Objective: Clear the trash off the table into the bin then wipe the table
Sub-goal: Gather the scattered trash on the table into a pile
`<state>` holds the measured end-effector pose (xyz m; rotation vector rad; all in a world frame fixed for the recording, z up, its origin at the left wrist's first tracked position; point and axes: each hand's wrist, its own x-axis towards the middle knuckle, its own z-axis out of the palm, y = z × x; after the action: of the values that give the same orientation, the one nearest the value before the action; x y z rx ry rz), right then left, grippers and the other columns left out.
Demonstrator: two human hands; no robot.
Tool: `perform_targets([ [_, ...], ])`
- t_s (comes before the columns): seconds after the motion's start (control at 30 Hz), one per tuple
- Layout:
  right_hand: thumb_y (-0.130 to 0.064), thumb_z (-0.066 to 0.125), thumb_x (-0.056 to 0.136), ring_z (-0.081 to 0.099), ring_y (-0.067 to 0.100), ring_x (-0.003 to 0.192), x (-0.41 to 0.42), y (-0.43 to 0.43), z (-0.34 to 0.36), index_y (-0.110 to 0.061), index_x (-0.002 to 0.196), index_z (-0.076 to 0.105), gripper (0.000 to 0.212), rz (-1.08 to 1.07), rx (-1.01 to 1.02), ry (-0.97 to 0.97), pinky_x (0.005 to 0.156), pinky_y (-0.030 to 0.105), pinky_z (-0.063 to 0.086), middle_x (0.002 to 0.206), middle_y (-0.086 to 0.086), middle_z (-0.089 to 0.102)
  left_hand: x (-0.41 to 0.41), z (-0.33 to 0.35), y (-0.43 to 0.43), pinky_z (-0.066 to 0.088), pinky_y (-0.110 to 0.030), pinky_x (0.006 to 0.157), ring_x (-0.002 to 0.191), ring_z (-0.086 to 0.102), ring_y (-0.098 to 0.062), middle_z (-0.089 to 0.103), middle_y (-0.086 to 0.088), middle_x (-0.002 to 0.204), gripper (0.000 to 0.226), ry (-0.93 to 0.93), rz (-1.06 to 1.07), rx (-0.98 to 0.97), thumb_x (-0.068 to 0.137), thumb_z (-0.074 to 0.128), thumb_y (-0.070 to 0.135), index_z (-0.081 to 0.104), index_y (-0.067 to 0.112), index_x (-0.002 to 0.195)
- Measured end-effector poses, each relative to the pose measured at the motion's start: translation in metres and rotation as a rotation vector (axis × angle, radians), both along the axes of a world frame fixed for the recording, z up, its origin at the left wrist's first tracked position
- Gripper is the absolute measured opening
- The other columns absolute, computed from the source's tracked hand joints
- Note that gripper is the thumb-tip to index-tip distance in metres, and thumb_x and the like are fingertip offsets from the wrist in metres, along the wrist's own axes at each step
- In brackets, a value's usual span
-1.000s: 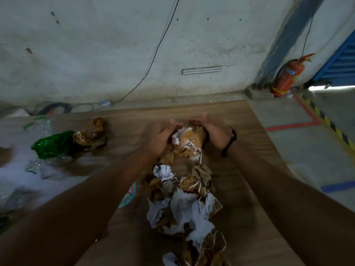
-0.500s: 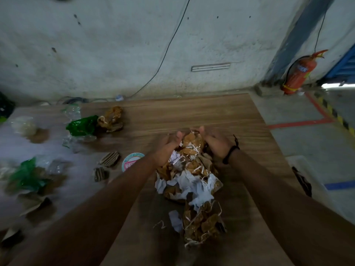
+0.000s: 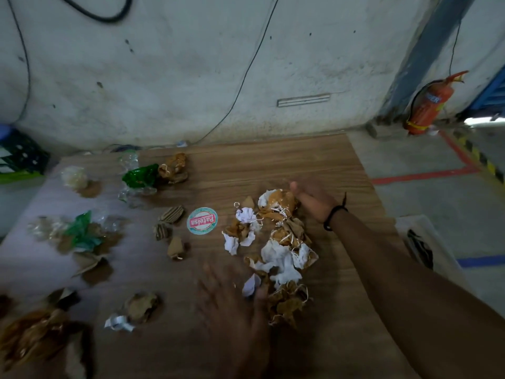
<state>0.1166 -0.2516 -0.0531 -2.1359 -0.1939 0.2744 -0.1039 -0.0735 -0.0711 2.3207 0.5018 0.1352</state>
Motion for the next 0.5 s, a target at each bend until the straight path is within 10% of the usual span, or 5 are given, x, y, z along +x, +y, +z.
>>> perform_targets([
  [0.1,-0.05,0.037,0.099,0.043,0.02,0.135,-0.006,0.018,-0.008,-0.024,0.137,0.053,0.049,0.137,-0.118,-0.005,0.115,0.044,0.029,0.144,0.002,0.05,-0.021,-0.014,-0.031,-0.009,-0.054,0.115,0.147,-0.011,-0.026,-0.005,-0.007,0.161,0.12,0.149,0.035,0.019,0.063,-0.007,0.094,0.019,0.019,0.154],
  [0.3,-0.095,0.005,0.067,0.025,0.014,0.143,-0.048,0.029,-0.025,-0.034,0.143,0.041,0.103,0.225,-0.156,0.009,0.12,0.046,0.011,0.153,-0.006,0.037,0.027,-0.02,-0.02,-0.011,-0.041,0.119,0.148,-0.016,-0.023,-0.013,-0.012,0.162,0.1,0.026,0.047,-0.01,0.079,0.003,0.081,-0.004,0.015,0.154],
  [0.5,-0.065,0.026,0.094,0.038,0.01,0.136,-0.077,0.046,-0.027,-0.036,0.134,0.051,0.054,0.171,-0.028,-0.002,0.12,0.045,0.017,0.144,-0.008,0.048,0.078,-0.021,-0.018,0.002,-0.041,0.122,0.15,0.001,-0.021,0.015,-0.01,0.162,0.079,-0.108,0.005,-0.156,0.091,0.019,0.059,0.015,0.011,0.153],
])
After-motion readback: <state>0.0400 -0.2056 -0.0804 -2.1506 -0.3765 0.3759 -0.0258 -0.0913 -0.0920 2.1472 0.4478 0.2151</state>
